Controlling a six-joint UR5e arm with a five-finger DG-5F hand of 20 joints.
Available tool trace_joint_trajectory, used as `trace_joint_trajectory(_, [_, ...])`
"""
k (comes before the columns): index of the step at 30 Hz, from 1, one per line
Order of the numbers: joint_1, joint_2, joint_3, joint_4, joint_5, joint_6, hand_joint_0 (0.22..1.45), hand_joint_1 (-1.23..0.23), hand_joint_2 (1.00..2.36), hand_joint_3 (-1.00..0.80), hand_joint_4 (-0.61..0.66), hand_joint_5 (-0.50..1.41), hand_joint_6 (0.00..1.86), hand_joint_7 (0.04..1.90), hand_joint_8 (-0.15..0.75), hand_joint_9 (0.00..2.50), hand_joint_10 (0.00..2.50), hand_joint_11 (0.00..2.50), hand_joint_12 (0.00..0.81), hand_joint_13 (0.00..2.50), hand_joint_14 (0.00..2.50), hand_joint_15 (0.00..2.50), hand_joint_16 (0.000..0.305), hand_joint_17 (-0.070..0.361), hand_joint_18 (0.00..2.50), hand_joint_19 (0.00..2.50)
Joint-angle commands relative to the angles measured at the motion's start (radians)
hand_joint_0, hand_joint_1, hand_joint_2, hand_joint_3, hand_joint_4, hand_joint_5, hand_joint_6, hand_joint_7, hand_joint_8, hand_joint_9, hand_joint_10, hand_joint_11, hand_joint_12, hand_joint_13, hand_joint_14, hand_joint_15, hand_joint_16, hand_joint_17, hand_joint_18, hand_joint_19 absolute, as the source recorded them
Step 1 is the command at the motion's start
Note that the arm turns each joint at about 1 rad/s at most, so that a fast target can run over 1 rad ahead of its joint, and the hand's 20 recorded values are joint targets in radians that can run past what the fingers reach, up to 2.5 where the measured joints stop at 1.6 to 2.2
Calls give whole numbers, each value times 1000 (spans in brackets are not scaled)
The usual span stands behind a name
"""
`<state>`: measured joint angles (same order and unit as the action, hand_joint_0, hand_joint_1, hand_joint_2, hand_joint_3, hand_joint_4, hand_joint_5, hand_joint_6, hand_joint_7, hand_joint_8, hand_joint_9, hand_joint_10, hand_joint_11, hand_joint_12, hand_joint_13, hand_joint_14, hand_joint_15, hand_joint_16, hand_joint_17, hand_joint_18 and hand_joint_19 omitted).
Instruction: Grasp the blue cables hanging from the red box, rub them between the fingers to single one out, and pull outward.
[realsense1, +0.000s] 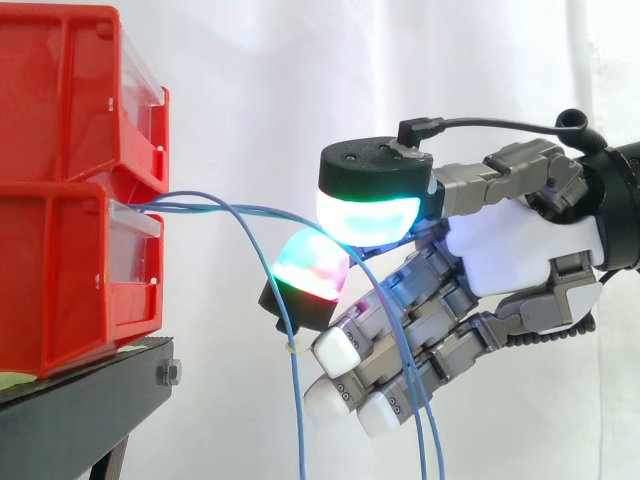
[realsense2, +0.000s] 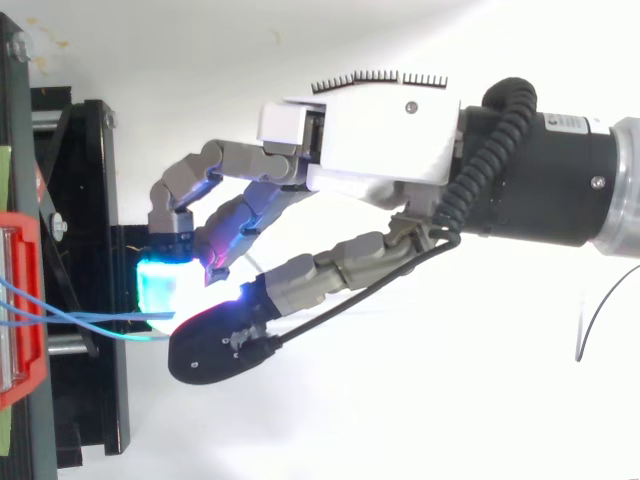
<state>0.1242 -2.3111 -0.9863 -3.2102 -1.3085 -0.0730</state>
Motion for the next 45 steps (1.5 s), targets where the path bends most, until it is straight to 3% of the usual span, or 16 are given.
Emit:
trace_joint_trajectory(1, [0,-1,0,-2,0,1,614,-759,1017,-228,89,-142,770,1025,276,886,11,365,378,633,11,296,42,95,573,293])
trace_joint_trajectory(6, [0,1,0,-2,0,4,669,-876,1017,-234,119,-186,869,933,295,879,15,528,386,627,11,299,42,96,581,265])
trace_joint_trajectory(10, [0,-1,0,-2,0,16,689,-889,1014,-309,154,-187,894,875,302,894,14,554,387,625,11,294,42,95,593,260])
trace_joint_trajectory(13, [0,1,2,-2,0,18,703,-912,1006,-427,149,-177,914,968,310,934,14,584,382,643,11,307,42,94,607,263])
trace_joint_trajectory(26, [0,-1,6,0,0,19,578,-634,1000,-500,162,-144,885,1013,330,1017,16,570,385,673,13,319,42,95,616,315])
trace_joint_trajectory(33, [0,1,6,-2,-2,19,556,-599,1000,-500,168,-117,868,1148,346,1093,15,580,389,700,11,323,43,98,639,327])
trace_joint_trajectory(41, [0,-1,9,-2,0,21,606,-650,1011,-346,115,-129,840,1090,322,1047,16,541,390,708,11,322,42,95,639,329])
trace_joint_trajectory(43, [0,-1,9,-2,0,21,622,-750,1014,-284,175,-157,879,1092,330,1007,15,620,393,680,12,324,43,96,636,312])
trace_joint_trajectory(45, [0,-1,9,-2,0,21,659,-814,1014,-284,151,-174,916,1042,335,975,17,680,398,681,12,332,43,96,639,288])
